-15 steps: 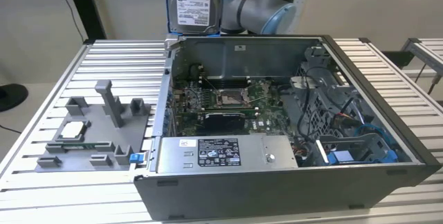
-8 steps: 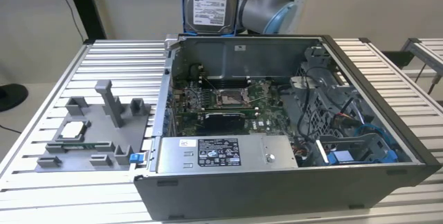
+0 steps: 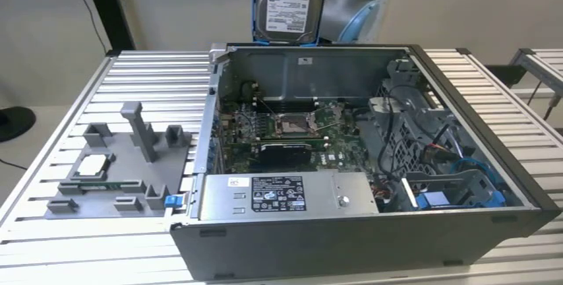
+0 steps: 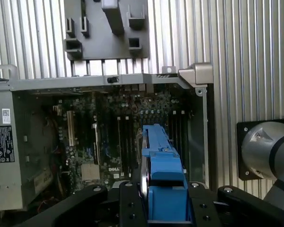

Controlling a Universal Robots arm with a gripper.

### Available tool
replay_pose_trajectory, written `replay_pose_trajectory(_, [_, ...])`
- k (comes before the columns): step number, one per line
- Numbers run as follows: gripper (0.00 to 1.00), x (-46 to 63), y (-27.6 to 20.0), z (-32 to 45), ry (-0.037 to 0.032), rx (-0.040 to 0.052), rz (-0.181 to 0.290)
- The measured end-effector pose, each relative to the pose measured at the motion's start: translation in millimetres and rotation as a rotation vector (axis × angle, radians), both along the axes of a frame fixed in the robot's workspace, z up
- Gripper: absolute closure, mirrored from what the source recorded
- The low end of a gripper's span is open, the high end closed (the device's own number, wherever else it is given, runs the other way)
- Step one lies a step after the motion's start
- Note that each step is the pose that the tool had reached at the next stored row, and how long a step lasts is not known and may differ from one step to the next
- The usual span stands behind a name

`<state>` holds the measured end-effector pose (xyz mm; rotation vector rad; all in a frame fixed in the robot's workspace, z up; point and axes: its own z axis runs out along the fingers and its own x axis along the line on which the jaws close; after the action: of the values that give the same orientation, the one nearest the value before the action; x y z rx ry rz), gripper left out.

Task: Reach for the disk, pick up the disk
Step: 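Pick up the disk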

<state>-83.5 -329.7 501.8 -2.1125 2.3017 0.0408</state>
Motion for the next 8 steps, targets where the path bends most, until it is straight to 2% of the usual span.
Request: replay_pose_trajectory(8, [1.00,35.8,0.0,0.0,0.0000,0.0000,0.000])
